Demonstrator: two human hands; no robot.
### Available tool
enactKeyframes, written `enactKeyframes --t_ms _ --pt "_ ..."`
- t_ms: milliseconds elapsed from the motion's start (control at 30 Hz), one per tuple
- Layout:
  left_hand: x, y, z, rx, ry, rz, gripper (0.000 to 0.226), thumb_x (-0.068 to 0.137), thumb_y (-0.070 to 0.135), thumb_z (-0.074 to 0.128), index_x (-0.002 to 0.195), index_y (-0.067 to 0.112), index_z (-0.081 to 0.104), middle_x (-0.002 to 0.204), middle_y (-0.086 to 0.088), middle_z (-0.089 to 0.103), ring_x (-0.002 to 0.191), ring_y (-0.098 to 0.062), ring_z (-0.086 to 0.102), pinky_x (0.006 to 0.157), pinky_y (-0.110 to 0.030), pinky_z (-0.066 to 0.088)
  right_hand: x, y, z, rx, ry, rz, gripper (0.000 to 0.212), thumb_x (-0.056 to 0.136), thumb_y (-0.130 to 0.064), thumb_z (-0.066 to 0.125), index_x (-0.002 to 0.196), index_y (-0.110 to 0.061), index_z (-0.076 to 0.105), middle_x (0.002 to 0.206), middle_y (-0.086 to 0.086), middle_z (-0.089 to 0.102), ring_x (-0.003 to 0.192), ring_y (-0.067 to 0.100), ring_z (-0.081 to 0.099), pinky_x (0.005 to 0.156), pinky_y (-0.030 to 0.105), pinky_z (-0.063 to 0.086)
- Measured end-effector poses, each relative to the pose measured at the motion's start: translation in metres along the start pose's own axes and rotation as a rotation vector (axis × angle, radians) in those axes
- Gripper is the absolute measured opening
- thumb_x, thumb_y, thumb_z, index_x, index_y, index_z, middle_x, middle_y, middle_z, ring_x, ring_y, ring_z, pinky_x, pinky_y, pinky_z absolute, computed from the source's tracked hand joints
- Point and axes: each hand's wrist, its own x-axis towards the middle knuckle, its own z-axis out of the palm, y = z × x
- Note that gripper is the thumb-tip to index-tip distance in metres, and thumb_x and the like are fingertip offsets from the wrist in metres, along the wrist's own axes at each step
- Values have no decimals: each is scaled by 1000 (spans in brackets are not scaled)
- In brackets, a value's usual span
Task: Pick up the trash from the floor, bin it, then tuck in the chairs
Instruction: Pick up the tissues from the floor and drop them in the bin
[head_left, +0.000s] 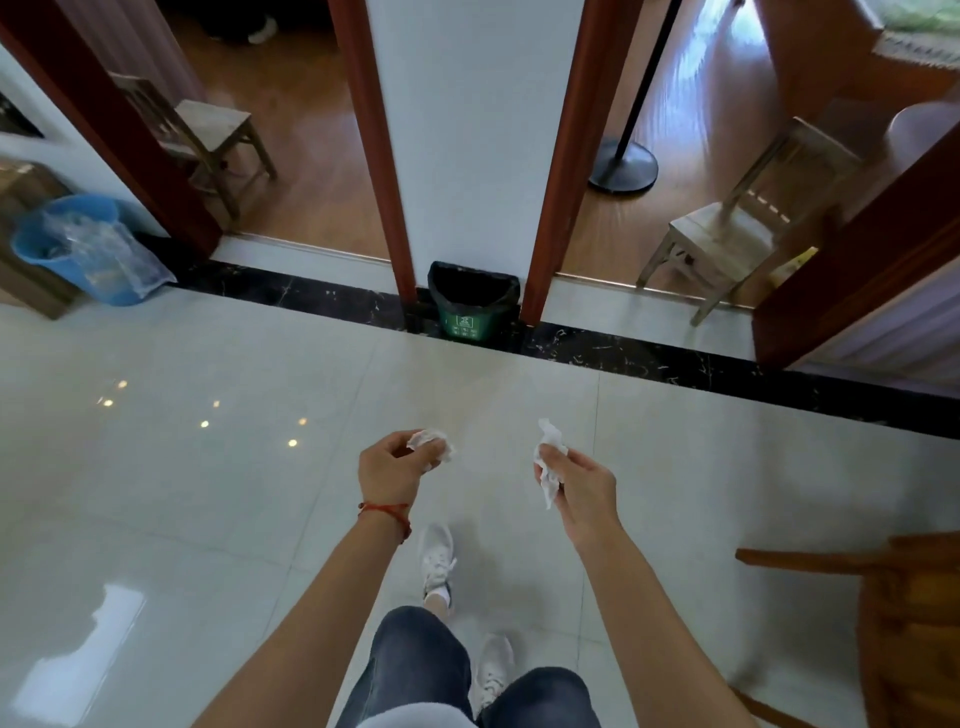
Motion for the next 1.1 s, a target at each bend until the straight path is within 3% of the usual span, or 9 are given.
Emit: enactKeyframes --t_ms 100,167,267,467,667,933,1100 --pt "47 22 13 -10 -16 6 12 72 0 72 81 6 66 65 -7 62 47 1 57 52 -12 51 33 -20 29 3 19 9 5 78 2 68 82 4 66 70 13 62 64 21 58 70 29 50" --pt "79 40 22 -1 -16 14 11 72 1 72 77 9 66 64 -5 62 50 -3 58 53 -13 51 54 -35 50 -22 21 -4 6 78 0 69 73 1 66 65 10 60 62 21 56 71 31 48" --pt "127 66 33 13 -18 17 10 72 5 72 73 14 66 64 -3 62 59 -12 58 62 -19 52 88 -60 86 -38 22 -18 24 77 -3 69 54 -6 63 60 8 58 65 21 53 74 32 43" --pt "208 108 51 65 -61 25 12 72 6 72 70 16 66 63 -2 62 61 -11 58 58 -13 51 150 -100 141 -31 62 17 20 76 -9 72 57 -5 68 66 7 65 71 22 60 85 34 49" --pt "272 130 83 61 -60 -6 8 74 6 71 78 10 66 68 -3 64 63 -11 59 52 -6 47 208 -133 173 -10 58 47 17 77 -5 71 61 -5 68 63 9 61 65 21 55 77 34 46" --pt "357 155 142 79 -15 -52 6 73 8 72 74 10 67 68 -7 63 63 -16 59 58 -12 52 302 -189 209 -17 15 93 21 79 -2 67 58 -7 67 61 7 59 60 17 53 76 32 44" --pt "405 163 168 81 18 -72 10 75 10 71 83 7 67 72 -6 64 66 -15 59 58 -10 52 355 -203 225 -72 6 122 25 77 -2 68 52 -8 67 57 6 59 59 18 52 75 32 42"
